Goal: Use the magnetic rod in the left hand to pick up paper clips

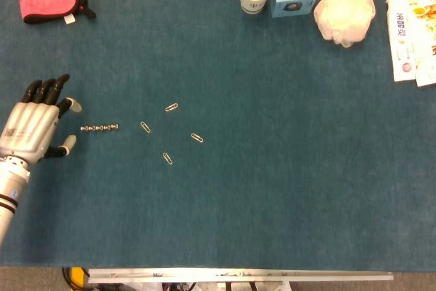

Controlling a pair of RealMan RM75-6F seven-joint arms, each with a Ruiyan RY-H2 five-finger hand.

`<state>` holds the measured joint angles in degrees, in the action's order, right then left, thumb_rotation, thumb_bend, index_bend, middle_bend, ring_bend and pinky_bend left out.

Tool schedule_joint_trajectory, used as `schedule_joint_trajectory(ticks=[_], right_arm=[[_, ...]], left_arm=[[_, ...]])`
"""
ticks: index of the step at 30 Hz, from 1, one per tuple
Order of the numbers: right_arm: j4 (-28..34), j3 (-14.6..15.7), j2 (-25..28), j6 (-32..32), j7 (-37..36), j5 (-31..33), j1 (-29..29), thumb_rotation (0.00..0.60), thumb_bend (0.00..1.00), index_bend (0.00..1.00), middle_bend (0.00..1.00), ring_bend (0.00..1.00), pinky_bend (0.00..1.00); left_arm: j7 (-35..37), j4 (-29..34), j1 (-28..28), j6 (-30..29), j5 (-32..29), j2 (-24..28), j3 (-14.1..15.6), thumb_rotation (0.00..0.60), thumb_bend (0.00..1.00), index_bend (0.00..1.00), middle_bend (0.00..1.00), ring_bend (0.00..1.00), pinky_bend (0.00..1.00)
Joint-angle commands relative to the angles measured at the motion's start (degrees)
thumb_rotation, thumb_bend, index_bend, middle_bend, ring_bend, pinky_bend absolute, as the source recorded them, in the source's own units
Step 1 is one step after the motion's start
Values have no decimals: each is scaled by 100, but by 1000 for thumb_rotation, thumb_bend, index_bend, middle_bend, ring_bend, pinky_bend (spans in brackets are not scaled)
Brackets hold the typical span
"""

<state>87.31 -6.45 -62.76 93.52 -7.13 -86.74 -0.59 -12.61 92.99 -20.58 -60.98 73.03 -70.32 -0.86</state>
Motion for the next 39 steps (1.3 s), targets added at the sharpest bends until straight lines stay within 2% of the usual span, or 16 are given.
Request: schedule_joint_trajectory(ticks=[1,12,39], right_arm=[[1,0,-1,0,5,-3,1,600,0,181,157,241,534],[-4,-2,-16,-106,49,40,-28,600,0,181,157,241,535],[9,10,16,-204,17,65,-40,600,0,181,157,241,534]], left_arm=[[17,-12,3,-3,-6,-2,6,600,327,300,0,0,22],[91,-58,6,-2,-7,-6,35,600,328,300,0,0,22],[-332,-6,-165,210,-235,-138,78,600,328,296,0,0,22]])
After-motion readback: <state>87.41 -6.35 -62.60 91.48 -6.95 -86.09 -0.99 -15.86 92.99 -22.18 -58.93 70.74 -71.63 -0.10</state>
